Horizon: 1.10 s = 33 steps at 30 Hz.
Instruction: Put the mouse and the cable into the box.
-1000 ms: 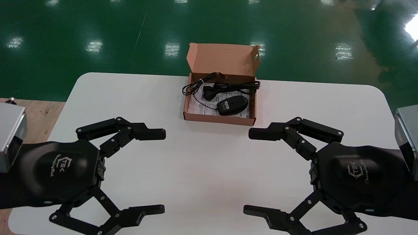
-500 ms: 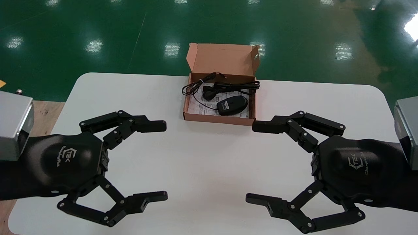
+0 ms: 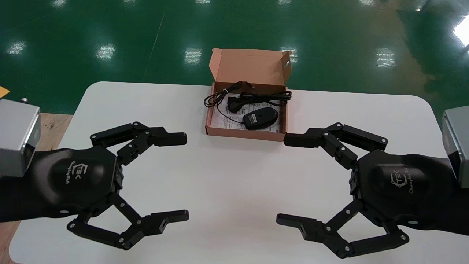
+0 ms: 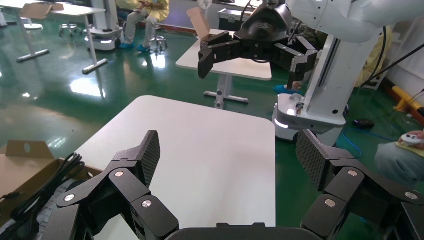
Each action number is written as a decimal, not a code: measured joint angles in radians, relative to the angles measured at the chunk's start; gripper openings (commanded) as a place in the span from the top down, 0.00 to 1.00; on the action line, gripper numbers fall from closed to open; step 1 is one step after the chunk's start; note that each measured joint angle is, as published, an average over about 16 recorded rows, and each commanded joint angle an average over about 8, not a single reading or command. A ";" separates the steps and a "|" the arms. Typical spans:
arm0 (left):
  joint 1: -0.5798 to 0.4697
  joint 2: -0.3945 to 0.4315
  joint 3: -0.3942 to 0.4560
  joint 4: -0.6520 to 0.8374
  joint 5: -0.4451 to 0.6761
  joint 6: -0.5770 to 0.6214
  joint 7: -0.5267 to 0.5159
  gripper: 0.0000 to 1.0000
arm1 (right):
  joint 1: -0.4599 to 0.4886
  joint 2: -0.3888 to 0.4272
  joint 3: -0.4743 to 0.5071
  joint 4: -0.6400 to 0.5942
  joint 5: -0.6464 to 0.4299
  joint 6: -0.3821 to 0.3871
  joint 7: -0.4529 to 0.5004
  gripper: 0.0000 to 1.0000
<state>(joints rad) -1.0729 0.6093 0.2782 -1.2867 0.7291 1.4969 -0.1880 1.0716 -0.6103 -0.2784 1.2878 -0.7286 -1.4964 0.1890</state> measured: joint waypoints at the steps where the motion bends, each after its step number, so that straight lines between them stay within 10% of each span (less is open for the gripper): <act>1: 0.000 0.000 0.000 0.000 0.000 0.000 0.000 0.00 | 0.000 0.000 0.000 0.000 0.000 0.000 0.000 0.00; 33: -0.002 0.003 0.002 0.004 0.002 -0.003 0.001 0.00 | 0.003 -0.001 -0.001 -0.004 -0.002 0.001 -0.001 0.00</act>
<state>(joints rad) -1.0751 0.6121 0.2802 -1.2824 0.7310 1.4944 -0.1871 1.0742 -0.6111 -0.2796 1.2840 -0.7305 -1.4953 0.1875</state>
